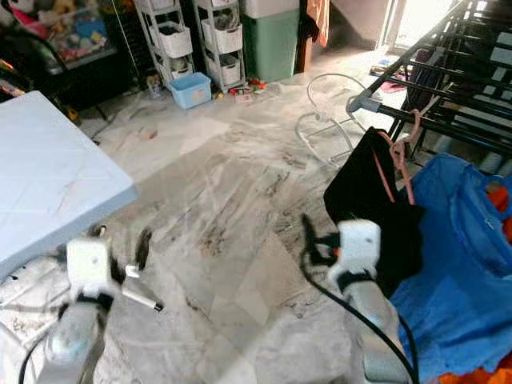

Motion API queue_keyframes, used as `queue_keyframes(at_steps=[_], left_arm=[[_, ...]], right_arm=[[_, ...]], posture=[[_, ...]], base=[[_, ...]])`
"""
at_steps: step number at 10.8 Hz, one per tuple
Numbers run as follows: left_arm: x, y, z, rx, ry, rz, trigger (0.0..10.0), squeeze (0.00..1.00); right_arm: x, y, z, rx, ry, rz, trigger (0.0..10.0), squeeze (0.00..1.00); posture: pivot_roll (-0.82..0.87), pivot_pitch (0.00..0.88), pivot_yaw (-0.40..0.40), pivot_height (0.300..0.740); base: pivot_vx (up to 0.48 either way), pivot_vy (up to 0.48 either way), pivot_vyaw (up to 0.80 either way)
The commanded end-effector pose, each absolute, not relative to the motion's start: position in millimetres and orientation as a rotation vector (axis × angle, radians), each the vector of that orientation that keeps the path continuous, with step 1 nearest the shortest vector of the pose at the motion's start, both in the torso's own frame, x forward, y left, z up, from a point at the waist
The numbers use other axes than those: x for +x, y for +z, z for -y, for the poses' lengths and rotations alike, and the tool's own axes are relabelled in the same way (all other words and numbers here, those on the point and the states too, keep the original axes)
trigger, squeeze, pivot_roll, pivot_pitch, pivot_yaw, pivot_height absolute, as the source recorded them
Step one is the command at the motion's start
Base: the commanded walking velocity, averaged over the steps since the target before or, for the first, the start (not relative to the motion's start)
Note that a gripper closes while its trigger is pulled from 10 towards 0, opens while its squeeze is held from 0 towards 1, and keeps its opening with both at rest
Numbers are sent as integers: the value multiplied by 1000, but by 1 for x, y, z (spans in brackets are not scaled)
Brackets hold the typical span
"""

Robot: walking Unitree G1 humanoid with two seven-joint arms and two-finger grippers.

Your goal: Hang hanger

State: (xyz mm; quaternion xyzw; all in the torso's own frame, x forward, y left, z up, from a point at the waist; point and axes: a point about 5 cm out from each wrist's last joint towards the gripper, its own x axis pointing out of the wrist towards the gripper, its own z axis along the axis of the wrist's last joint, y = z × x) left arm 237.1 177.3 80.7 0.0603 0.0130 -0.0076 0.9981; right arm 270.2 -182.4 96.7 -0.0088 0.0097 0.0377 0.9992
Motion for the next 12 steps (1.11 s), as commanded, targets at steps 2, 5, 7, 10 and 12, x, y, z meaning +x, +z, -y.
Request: queue_keyframes(at_steps=[2,5,7,10,12], left_arm=[[241,82,-175,141,-61,-38,10000,0],[256,86,-172,34,-65,-69,10000,0],[262,89,-165,1,-90,-76,10000,0],[260,84,-166,-16,-58,-94,10000,0],[258,82,-166,-24,-44,-104,10000,0]], right_arm=[[268,97,175,-49,116,-21,10000,0],[278,98,165,-31,124,-30,10000,0],[283,101,162,-24,120,-24,10000,0],[281,97,162,-26,125,-40,10000,0],[280,96,163,-34,130,-55,10000,0]], posture=[[-112,44,63,740],[-118,107,78,740],[-118,128,70,740],[-113,147,44,740],[-113,158,20,740]], base=[[0,0,0],[0,0,-800],[0,0,-800],[0,0,0],[0,133,0]])
